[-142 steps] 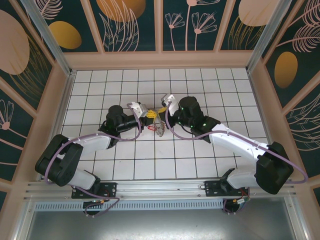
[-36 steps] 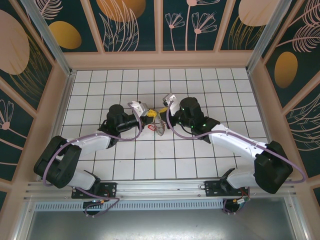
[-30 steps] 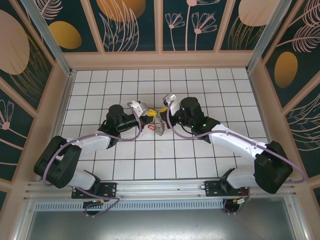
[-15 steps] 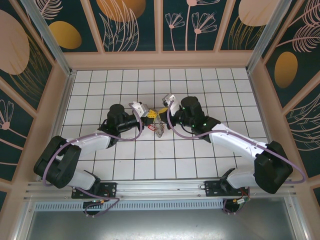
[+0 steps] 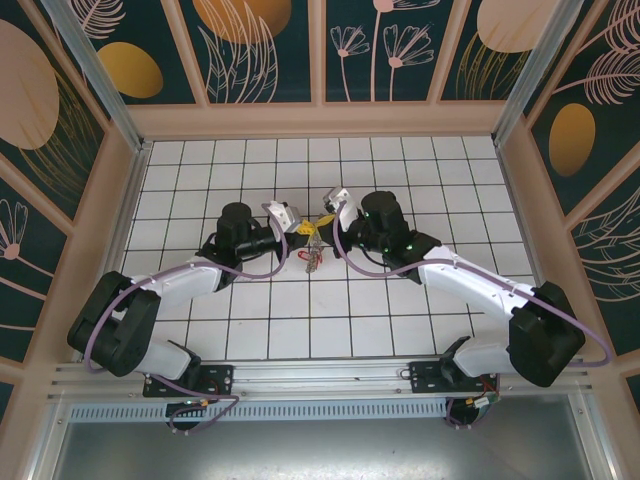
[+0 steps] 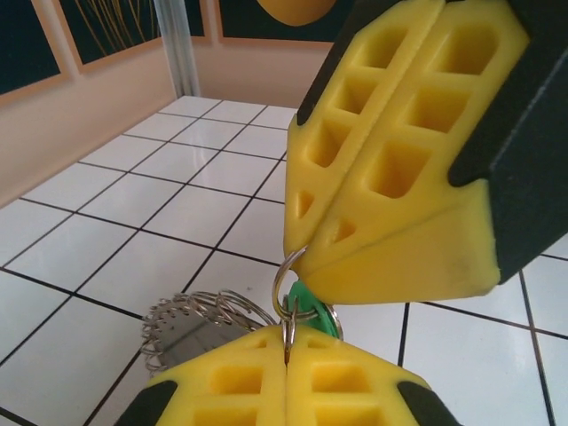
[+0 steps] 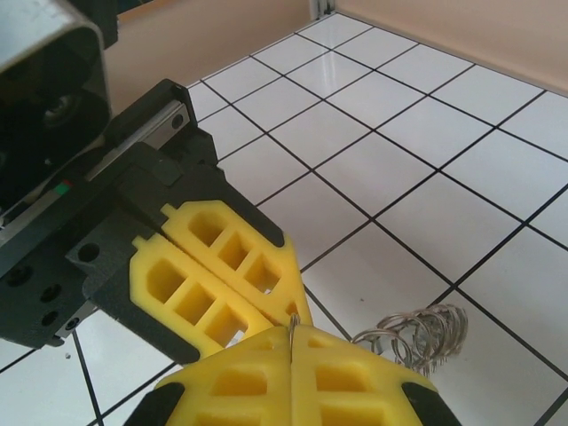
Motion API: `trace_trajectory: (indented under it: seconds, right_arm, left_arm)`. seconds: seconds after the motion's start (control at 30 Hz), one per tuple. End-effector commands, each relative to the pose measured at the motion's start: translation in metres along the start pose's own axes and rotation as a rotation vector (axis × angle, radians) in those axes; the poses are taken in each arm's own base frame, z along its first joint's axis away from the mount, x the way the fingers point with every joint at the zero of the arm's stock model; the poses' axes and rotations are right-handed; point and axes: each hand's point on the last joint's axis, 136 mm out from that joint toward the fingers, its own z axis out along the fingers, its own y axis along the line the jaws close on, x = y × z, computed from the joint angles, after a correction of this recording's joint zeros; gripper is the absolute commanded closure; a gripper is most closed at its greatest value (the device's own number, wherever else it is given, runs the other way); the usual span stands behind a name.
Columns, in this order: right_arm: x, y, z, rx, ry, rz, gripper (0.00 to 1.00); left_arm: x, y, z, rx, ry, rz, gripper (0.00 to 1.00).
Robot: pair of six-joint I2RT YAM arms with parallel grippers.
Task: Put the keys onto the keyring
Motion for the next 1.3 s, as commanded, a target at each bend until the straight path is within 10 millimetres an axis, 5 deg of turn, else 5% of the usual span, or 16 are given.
trace_trajectory:
  seconds: [0.0,0.83,1.27]
  right_arm:
    - [-0.018,0.014,0.002,-0.067,-0.036,-0.041,1.0]
    - [0.003,0.006,0.019,-0.053,0.066,-0.002,0.89]
    - [0.001,-0.008,0.016,0.022,0.057,0.013,1.0]
  left_arm:
    - [-0.011,0.002,0.003,0.015,-0.017,0.036,0.99]
    - [-0.017,0.0,0.001,0.016,-0.044,0.063,1.0]
    - [-0.017,0.002,0.0,-0.005,-0.053,0.053,1.0]
